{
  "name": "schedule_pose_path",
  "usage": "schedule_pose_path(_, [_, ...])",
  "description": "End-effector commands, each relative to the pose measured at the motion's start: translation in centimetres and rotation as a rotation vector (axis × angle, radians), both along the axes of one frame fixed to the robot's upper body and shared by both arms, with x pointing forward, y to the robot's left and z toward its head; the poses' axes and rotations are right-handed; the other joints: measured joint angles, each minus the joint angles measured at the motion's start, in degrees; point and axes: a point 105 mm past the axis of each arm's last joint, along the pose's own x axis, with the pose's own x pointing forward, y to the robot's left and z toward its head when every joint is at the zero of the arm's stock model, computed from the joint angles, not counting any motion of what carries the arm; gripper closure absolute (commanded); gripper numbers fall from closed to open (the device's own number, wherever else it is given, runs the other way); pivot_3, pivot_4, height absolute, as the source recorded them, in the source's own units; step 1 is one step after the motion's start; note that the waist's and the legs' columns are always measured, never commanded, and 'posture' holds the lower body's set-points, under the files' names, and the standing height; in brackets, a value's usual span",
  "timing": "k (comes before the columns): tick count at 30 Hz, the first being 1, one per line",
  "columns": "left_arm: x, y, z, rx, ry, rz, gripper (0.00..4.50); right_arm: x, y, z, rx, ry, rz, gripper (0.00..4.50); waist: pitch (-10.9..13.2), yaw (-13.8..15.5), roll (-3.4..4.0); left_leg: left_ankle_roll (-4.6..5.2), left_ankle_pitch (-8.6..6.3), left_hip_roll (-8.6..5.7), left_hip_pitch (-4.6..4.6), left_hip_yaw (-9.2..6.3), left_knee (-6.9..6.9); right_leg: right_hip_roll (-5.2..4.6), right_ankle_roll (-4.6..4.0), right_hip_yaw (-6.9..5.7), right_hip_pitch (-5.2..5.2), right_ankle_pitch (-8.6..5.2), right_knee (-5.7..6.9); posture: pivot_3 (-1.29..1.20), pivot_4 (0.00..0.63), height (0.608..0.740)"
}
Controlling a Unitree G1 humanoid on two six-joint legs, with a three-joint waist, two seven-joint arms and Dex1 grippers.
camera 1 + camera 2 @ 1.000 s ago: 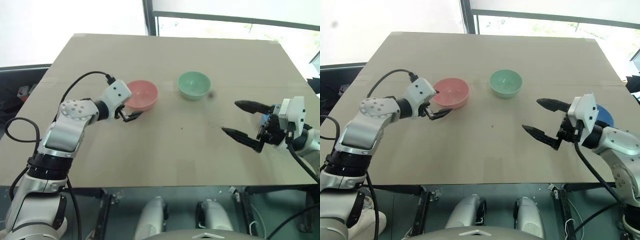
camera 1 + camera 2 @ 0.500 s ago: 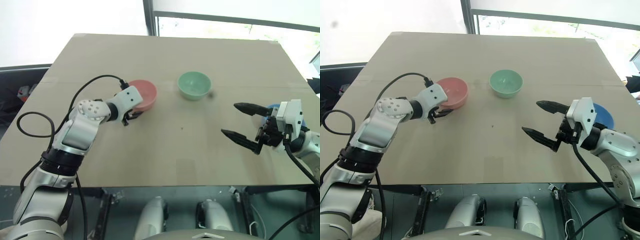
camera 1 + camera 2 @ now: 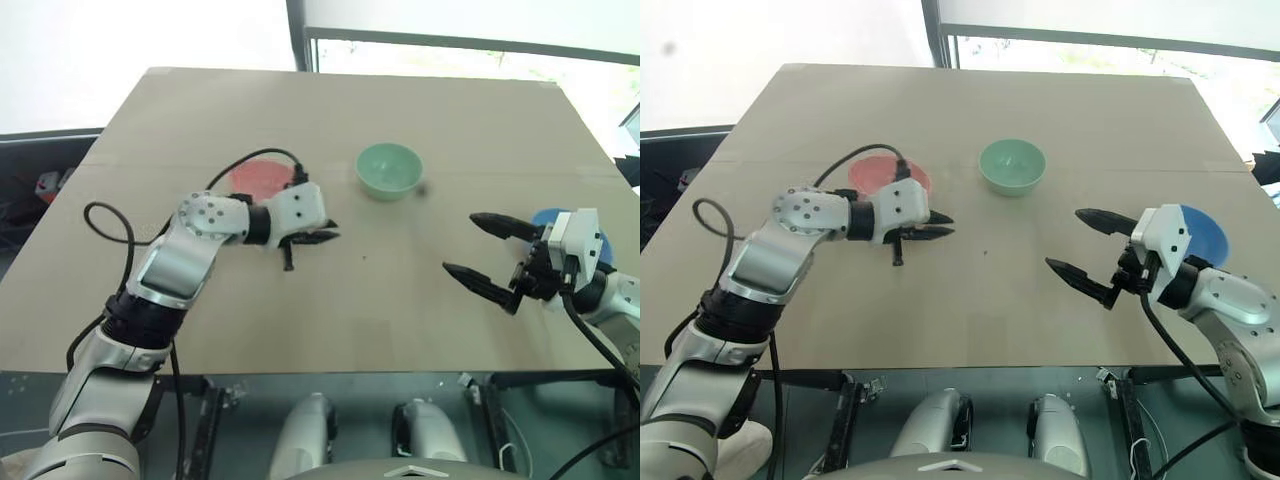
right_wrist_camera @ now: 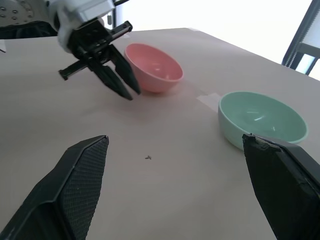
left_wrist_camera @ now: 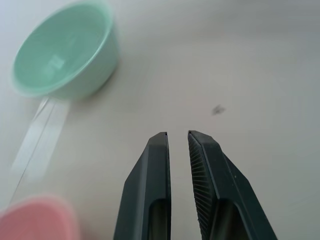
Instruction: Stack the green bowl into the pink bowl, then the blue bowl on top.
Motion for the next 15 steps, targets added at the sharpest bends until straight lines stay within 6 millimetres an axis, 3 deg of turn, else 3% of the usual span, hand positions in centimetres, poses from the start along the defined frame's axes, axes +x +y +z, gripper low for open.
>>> schedule_pose_path(1, [-0.2,-1.4,1.5,-0.031,-0.067,-0.083,3.79,-0.7,0.0,1.4,0.004,-0.070,-0.019,0.00,0.00,-0.05,0.00,0.00,0.00,0.00,0.00,0.00,0.05,0.00,0.00,0.01,0.01,0.00,0.01,0.00,0.150,0.740])
schedule_pose_path(4, [2.0,-0.8,2.2,-0.037,-0.104,0.022,3.79,-1.0,0.0,1.5,0.010,-0.071,-0.030,0.00,0.00,-0.07,-0.01,0.01,0.00,-0.02,0.00,-0.02,0.20,0.04,0.00,0.01,0.03,0.00,0.08,0.00,0.150,0.740])
schedule_pose_path(5, [3.5,0.3,2.6,-0.042,-0.121,0.126,3.79,-1.1,-0.1,1.4,0.009,-0.070,-0.036,0.00,0.00,-0.09,-0.01,0.01,0.00,-0.08,0.02,-0.03,0.23,0.06,0.01,0.01,0.05,0.00,0.08,0.00,0.150,0.740])
schedule_pose_path(9, [5.1,3.8,2.1,0.024,-0.145,0.316,2.84,-1.3,-0.2,1.3,0.007,-0.070,-0.051,0.00,0.00,-0.38,0.00,0.05,-0.03,-0.10,0.03,-0.01,0.20,0.08,0.01,0.05,0.02,0.00,0.08,0.00,0.150,0.740])
schedule_pose_path(14, [5.3,6.2,2.8,0.064,-0.253,0.489,0.88,-0.9,-0.1,1.3,0.014,-0.074,-0.047,0.00,0.01,-0.09,-0.02,0.14,-0.08,0.02,-0.09,0.00,0.16,0.03,0.02,0.04,0.00,0.01,0.06,0.00,0.150,0.740])
schedule_pose_path(15, [5.4,7.0,2.9,0.096,-0.285,0.539,0.88,-0.8,0.0,1.3,0.014,-0.074,-0.042,0.00,0.01,-0.01,-0.02,0.14,-0.09,0.01,-0.10,-0.01,0.17,0.01,0.02,0.02,0.00,0.01,0.05,0.00,0.150,0.740])
